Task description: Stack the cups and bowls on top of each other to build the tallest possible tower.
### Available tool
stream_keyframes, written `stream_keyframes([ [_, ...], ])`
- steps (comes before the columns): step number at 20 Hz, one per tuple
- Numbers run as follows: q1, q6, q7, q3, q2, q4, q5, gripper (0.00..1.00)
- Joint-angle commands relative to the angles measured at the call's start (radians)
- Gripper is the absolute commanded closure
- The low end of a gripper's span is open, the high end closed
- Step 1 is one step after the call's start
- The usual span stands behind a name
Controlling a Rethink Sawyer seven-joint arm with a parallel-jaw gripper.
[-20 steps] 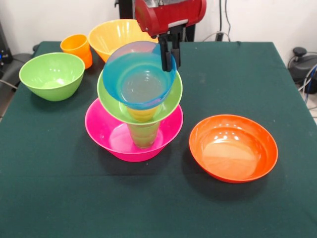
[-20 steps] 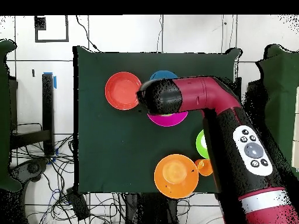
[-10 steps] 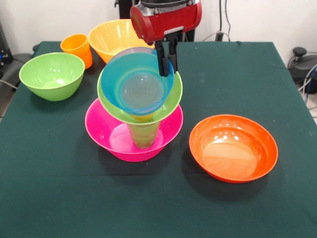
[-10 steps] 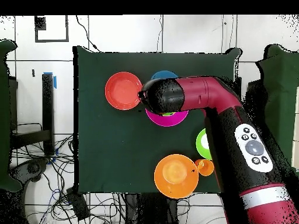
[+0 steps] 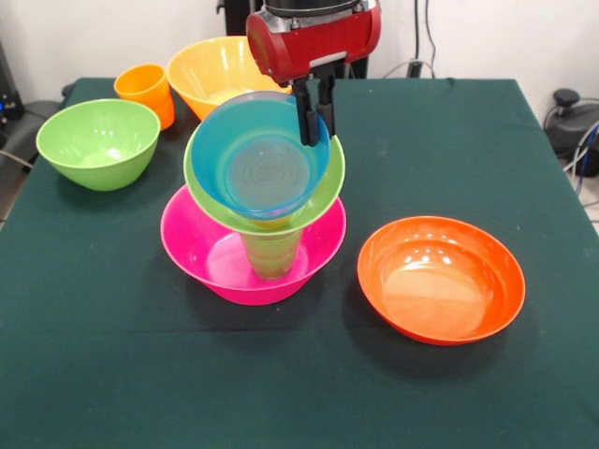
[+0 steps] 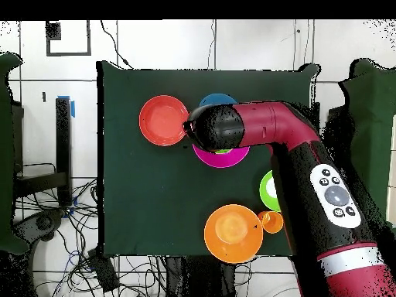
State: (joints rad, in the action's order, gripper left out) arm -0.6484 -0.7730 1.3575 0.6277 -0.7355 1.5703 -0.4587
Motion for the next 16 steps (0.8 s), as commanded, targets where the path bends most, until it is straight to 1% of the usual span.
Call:
stream_keyframes([
  [1,-0.001,-0.069,-0.092,-0.009,0.02,0.021,-0.043,1.0],
  [11,-0.003,-0.072,-0.099,-0.005,0.006,0.025,-0.043,1.0],
  [16,-0.006,-0.058,-0.101,-0.002,0.005,0.032,-0.046,1.0],
])
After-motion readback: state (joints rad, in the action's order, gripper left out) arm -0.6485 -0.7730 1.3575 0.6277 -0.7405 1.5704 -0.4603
